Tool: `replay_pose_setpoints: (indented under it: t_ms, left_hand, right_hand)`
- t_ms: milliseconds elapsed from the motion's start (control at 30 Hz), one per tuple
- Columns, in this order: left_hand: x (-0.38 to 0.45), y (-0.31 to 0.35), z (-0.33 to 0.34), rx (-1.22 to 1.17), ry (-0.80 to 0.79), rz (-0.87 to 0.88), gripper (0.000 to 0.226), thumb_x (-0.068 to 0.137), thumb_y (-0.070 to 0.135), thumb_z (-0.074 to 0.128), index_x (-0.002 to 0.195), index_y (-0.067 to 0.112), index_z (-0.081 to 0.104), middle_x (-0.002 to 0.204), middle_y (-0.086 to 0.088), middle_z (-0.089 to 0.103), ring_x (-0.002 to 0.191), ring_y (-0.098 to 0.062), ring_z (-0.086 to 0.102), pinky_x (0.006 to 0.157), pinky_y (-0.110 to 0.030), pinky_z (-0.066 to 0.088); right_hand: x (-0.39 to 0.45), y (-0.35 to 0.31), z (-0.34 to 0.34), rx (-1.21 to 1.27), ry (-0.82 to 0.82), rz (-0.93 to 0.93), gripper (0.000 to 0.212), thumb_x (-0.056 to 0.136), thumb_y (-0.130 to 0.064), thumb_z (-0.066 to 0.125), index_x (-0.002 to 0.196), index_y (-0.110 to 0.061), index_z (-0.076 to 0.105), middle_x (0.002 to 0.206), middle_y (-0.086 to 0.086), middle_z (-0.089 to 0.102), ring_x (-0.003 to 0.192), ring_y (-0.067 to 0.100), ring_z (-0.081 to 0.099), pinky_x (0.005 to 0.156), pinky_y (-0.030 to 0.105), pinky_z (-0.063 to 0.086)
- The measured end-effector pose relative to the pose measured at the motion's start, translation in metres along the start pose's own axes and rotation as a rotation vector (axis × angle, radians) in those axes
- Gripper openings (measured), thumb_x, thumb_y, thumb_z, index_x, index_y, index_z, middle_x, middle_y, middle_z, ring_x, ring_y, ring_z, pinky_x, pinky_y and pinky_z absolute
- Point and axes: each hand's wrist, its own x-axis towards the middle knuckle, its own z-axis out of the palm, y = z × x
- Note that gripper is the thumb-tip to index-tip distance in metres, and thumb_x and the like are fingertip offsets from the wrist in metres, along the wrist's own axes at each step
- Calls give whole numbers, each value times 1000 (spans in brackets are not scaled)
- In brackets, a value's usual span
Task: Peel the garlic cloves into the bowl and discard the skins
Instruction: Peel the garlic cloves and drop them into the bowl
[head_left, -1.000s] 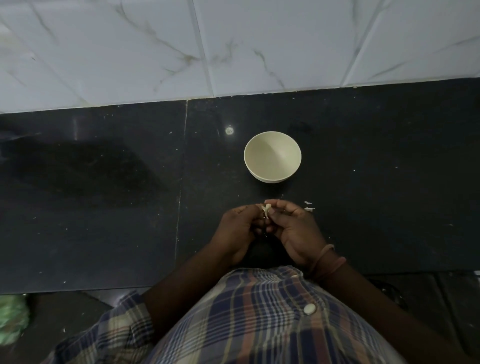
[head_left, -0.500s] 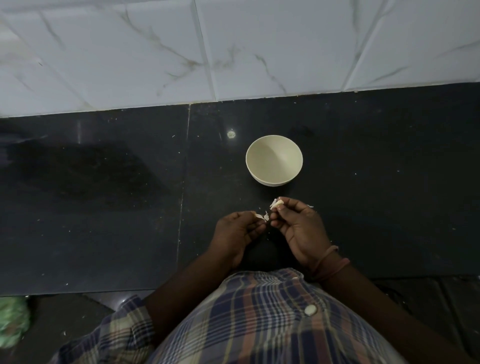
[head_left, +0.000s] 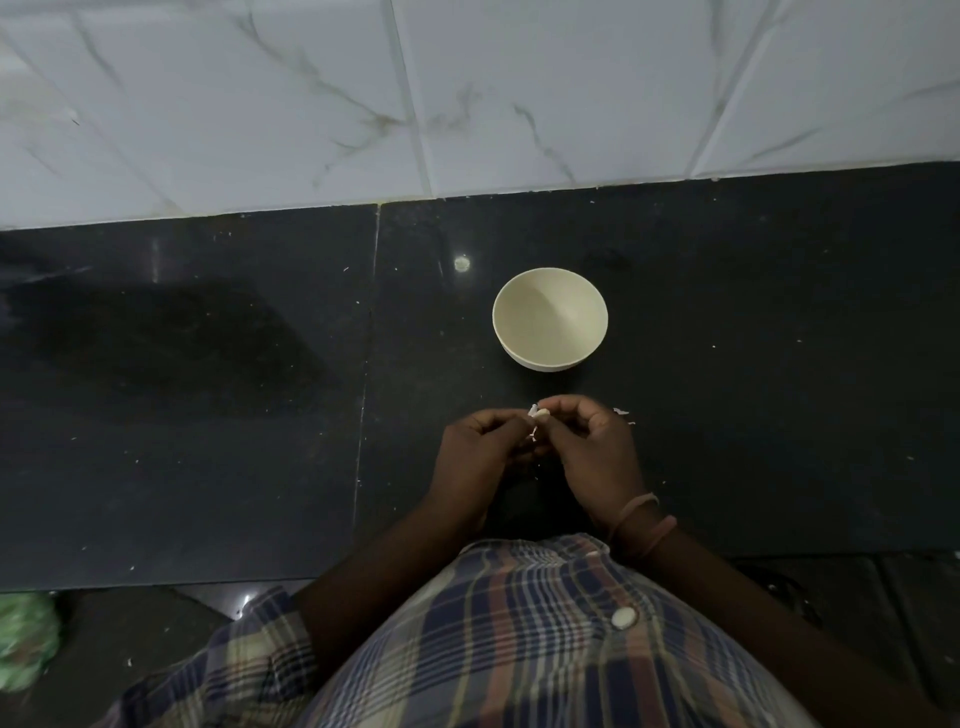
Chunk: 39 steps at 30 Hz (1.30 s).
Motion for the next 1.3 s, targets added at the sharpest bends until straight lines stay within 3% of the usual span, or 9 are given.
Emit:
replay_pose_setpoints:
  t_ms: [267, 400, 600, 767, 867, 967, 1133, 1300]
  left_hand:
    - [-2, 7, 0, 222, 101, 107, 8, 90, 14, 72, 92, 9, 79, 80, -9, 78, 76, -21, 76, 69, -30, 62]
    - [2, 10, -3, 400, 141, 173, 6, 87, 20, 74, 88, 17, 80, 76, -2, 77, 73, -21, 75, 68, -34, 61]
    - [5, 8, -8, 459, 144, 169, 6, 84, 18, 75, 82, 19, 80, 72, -3, 76, 70, -25, 74, 66, -38, 59]
    - [3, 8, -9, 381, 82, 139, 8, 87, 16, 73, 89, 13, 81, 78, -6, 78, 75, -22, 76, 69, -33, 60]
    - [2, 13, -9, 247, 48, 83, 9, 90, 12, 71, 92, 6, 78, 81, -11, 78, 70, -16, 73, 64, -25, 58]
    - [4, 11, -6, 112, 11, -3, 11, 92, 8, 68, 94, 1, 76, 82, -14, 76, 71, -18, 70, 69, -28, 57]
    - [7, 8, -4, -93, -43, -100, 16, 95, 5, 61, 100, -5, 73, 81, -13, 73, 69, -15, 70, 65, -22, 56]
    - [6, 6, -3, -210, -75, -193, 15, 97, 5, 57, 93, 2, 72, 77, -8, 72, 67, -12, 68, 61, -18, 55]
  right_hand:
    - [-1, -5, 1, -152, -9, -59, 5, 90, -9, 71, 95, -11, 73, 84, 4, 76, 76, 17, 73, 66, 31, 59]
    - [1, -9, 0, -309, -34, -117, 4, 88, -14, 74, 89, -17, 74, 79, -1, 75, 72, 15, 72, 66, 31, 59]
    - [0, -15, -1, -168, -65, -19, 4, 89, 0, 71, 91, 0, 75, 78, 13, 75, 54, 12, 67, 52, 19, 52]
    - [2, -10, 1, 41, -34, 113, 7, 89, 4, 69, 95, 6, 73, 79, 16, 74, 59, 14, 69, 54, 22, 56]
    - [4, -8, -1, 125, -32, 148, 10, 91, -1, 69, 98, 0, 75, 87, 19, 75, 68, 20, 65, 58, 24, 53]
    - [2, -4, -1, 164, -61, 198, 11, 93, -5, 66, 101, -4, 75, 91, 21, 74, 71, 21, 60, 59, 27, 50]
    - [0, -9, -1, 364, -159, 255, 13, 95, 6, 56, 98, -1, 67, 84, 9, 72, 63, 11, 61, 56, 19, 49]
    - [-2, -8, 0, 563, -188, 377, 18, 99, 3, 49, 97, -6, 65, 78, 5, 71, 60, 9, 58, 55, 17, 47]
